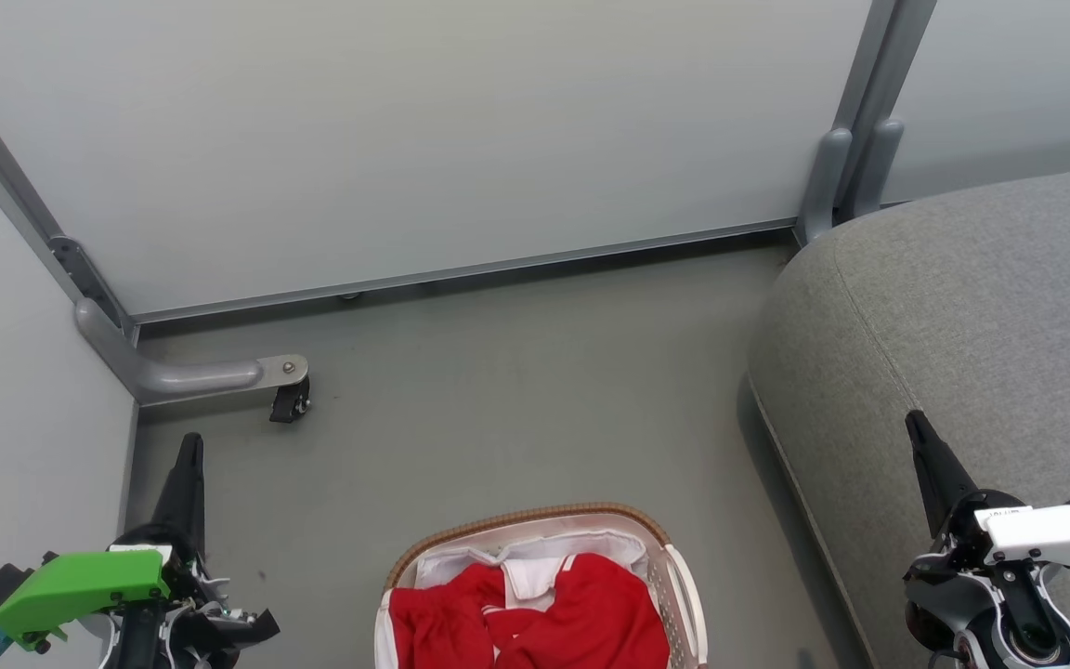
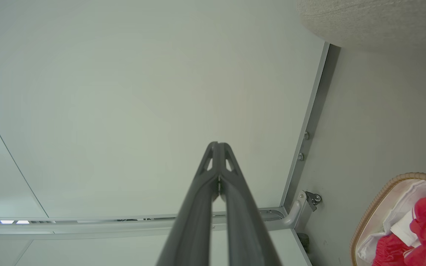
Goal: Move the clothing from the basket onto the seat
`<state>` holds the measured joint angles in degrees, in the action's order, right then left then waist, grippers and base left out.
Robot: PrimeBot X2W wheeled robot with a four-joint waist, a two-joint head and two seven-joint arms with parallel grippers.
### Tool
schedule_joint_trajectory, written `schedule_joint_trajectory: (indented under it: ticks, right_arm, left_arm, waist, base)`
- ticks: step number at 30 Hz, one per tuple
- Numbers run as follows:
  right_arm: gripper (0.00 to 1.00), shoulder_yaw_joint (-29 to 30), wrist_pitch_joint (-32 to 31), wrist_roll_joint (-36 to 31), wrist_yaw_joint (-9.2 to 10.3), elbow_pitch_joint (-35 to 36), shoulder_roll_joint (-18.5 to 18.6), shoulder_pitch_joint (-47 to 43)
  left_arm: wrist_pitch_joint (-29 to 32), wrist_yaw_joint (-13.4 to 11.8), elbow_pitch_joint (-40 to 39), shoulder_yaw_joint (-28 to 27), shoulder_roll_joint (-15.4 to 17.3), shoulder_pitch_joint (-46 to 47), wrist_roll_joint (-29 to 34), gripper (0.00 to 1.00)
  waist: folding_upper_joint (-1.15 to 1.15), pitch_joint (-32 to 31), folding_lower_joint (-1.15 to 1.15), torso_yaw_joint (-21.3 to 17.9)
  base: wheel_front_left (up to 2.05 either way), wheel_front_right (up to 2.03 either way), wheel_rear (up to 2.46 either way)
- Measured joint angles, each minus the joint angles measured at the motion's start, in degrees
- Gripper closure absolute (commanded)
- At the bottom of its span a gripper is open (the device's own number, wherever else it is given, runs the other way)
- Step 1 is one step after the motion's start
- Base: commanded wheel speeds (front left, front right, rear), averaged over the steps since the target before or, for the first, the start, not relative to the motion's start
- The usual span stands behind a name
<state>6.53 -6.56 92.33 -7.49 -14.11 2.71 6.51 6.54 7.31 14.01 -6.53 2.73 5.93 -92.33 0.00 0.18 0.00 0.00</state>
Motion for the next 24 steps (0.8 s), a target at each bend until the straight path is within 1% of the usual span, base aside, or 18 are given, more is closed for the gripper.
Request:
schedule_joint_trajectory:
  ticks: [24]
  right_arm:
    - [1.0,0.0,0.0,0.0,0.0,0.0,0.0,0.0]
  left_arm:
    - [0.0,0.0,0.0,0.0,0.0,0.0,0.0,1.0]
  waist:
    - [0.0,0.0,0.0,0.0]
  base:
    - [0.0,0.0,0.0]
